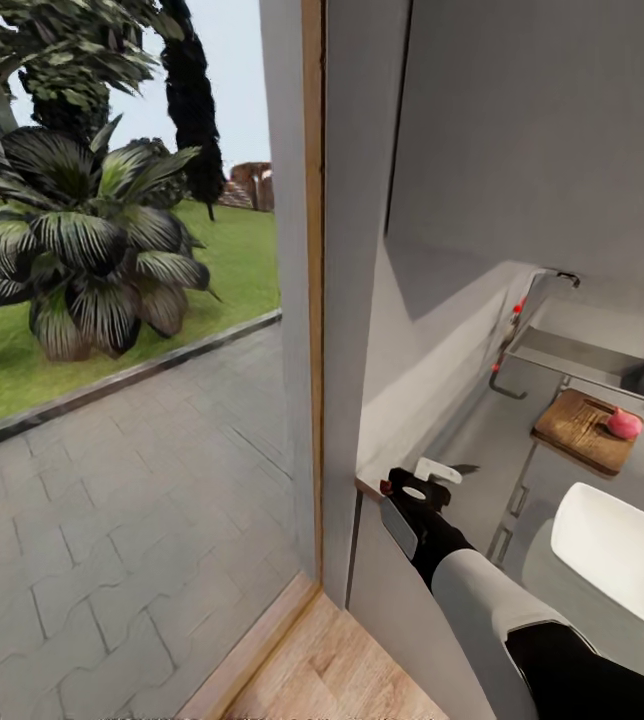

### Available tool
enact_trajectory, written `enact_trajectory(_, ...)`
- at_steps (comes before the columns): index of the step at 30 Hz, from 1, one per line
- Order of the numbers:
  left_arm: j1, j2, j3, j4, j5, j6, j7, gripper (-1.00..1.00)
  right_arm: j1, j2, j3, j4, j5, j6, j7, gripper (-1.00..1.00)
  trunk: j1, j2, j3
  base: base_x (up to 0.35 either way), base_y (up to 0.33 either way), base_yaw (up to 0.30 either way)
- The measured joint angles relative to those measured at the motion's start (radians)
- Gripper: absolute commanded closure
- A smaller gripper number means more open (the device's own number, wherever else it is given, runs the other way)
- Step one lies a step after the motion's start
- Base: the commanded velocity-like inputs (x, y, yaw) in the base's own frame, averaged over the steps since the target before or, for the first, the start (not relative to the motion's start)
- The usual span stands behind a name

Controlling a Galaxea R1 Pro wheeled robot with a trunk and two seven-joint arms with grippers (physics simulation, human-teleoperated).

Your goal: In the kitchen, take the Vidalia onion out of the sink, dice it on the chopping board with the paring knife, put the diced onion into the bowl on the countertop, then place both the paring knife and the chopping board into the sink.

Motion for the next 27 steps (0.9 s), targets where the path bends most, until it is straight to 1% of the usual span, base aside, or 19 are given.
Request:
enact_trajectory(11, 0.000, 0.000, 0.000, 0.000, 0.000, 0.000, 0.000, -1.00, 0.000, 0.000, -0.001, -0.017, -0.003, 0.000, 0.001, -1.00, 0.000, 0.000, -0.012, 0.000, 0.000, 0.000)
enact_trajectory(27, 0.000, 0.000, 0.000, 0.000, 0.000, 0.000, 0.000, -1.00, 0.000, 0.000, -0.003, -0.017, -0.007, 0.000, 0.003, -1.00, 0.000, 0.000, -0.013, 0.000, 0.000, 0.000)
